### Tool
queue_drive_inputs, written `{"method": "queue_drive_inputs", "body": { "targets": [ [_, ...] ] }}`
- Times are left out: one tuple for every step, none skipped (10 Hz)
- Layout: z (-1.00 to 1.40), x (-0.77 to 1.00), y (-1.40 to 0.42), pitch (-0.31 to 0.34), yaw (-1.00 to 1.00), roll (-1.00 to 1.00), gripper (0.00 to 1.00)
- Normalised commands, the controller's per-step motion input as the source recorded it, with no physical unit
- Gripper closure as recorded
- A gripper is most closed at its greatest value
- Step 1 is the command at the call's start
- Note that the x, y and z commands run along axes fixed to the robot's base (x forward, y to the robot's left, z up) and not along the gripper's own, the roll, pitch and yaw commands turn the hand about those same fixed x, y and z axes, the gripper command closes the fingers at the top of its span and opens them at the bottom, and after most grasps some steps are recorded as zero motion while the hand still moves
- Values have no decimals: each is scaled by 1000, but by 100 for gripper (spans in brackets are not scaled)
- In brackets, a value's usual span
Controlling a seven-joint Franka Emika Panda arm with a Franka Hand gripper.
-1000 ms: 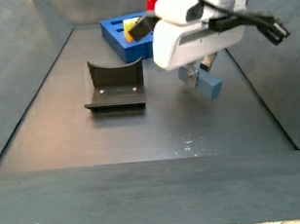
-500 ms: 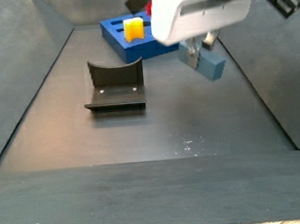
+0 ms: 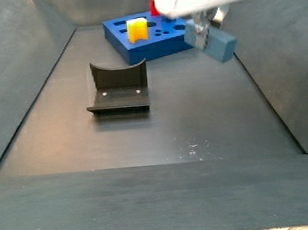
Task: Pick up the rectangle object. Place the rectangle object on the fixture. Regrasp the rectangle object. Move to above the board. Insert the rectangle object.
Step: Place the rectangle object on the fixture.
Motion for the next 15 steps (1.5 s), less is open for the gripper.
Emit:
{"method": "queue_drive_inputs", "body": {
  "targets": [
    [719, -28, 5, 92, 16, 188, 100],
    [536, -17, 5, 109, 21, 194, 100],
    [397, -10, 5, 122, 27, 200, 100],
    [260, -5, 5, 131, 35, 200, 100],
    [-444, 1000, 135, -56, -1000, 39, 100],
    [-480, 1000, 131, -57, -1000, 24, 100],
    [-462, 1000, 126, -59, -1000, 13, 100],
    [-442, 1000, 121, -58, -1000, 7, 100],
    [-378, 1000, 109, -54, -1000, -14, 100],
    [-350, 1000, 104, -50, -1000, -27, 100],
    [-316, 1000, 95, -41, -1000, -58, 100],
    [-304, 1000, 90, -42, -1000, -87, 100],
    [-278, 1000, 83, -41, -1000, -153, 100],
    [-264, 1000, 79, -29, -662, -185, 100],
    [-233, 1000, 74, -14, -354, -204, 100]
  ]
}}
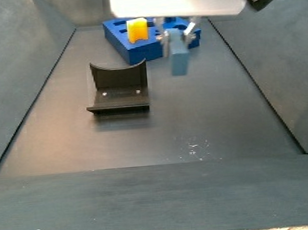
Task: Pick up the rectangle object. Place the rectangle object on the fixture. Regrasp the rectangle object. Move to above the board. Insert the rectangle object.
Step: Place the rectangle object on the fixture.
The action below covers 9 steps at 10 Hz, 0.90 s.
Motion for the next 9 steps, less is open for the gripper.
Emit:
{"method": "queue_drive_inputs", "body": {
  "targets": [
    [-219, 1000, 68, -9, -222, -196, 100],
    [-194, 1000, 60, -10, -117, -212, 100],
    [-182, 1000, 60, -7, -98, -226, 100],
    [-156, 1000, 57, 4, -77, -254, 100],
    [996, 1000, 9, 123, 84, -1000, 100],
    [1000, 889, 2, 132, 83, -1000, 100],
    [1000, 854, 22, 153, 66, -1000, 100],
    [766, 673, 39, 170, 52, -1000, 100],
    [626, 566, 39, 177, 45, -1000, 100]
  ]
}}
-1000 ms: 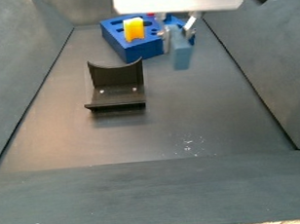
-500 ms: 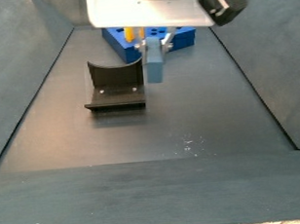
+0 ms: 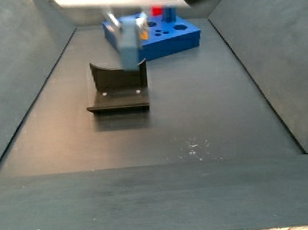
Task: Pick up the rectangle object. Place the rectangle object on the fixture. Regrasp the rectangle object. Move to above the board. Insert the rectangle object.
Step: Place the rectangle object on the fixture.
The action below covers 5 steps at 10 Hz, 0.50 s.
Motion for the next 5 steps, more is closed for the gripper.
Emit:
{"method": "queue_drive_inputs", "body": {
  "targets": [
    [408, 414, 38, 187, 36, -1000, 100],
    [113, 228, 40, 201, 19, -1000, 100],
    [-16, 138, 46, 204, 3, -1000, 100],
    [-5, 82, 50, 217, -13, -1000, 100],
    [16, 68, 48, 237, -30, -1000, 100]
  ]
}}
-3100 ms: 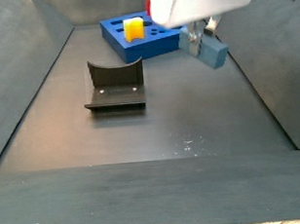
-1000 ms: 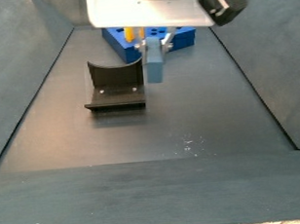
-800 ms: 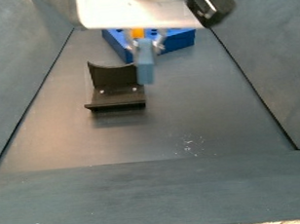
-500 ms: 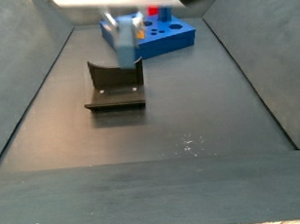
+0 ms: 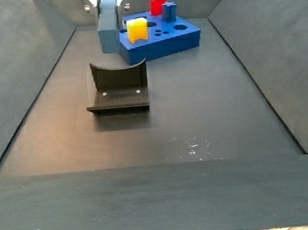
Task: Pick up the rectangle object. Place the rectangle object on the fixture. Regrasp the rectangle object. Move to above the board. Insert the rectangle object.
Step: Place the rectangle object on the fixture.
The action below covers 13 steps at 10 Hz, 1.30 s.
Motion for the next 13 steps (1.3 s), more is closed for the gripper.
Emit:
{"method": "queue_drive_inputs", "body": {
  "targets": [
    [5, 78, 47, 257, -50, -1000, 100],
    [-6, 85, 49, 273, -63, -1000, 100],
    [-15, 99, 57, 310, -105, -1000, 100],
    [-19, 101, 58, 338, -141, -1000, 100],
    [-23, 103, 57, 352, -130, -974, 100],
    [-16, 97, 55, 297, -136, -791, 100],
    [-13, 90, 55, 240, -144, -609, 100],
    [-15, 82, 47, 165, -150, -448, 100],
    [-12, 76, 50, 126, -150, -365, 100],
    [-1000, 125, 80, 28, -112, -1000, 100],
    [-1000, 129, 83, 25, -110, -1000, 100],
    [-1000, 134, 92, 37, -110, -1000, 100],
    [-1000, 143, 90, 58, -109, -1000, 100]
  ]
}}
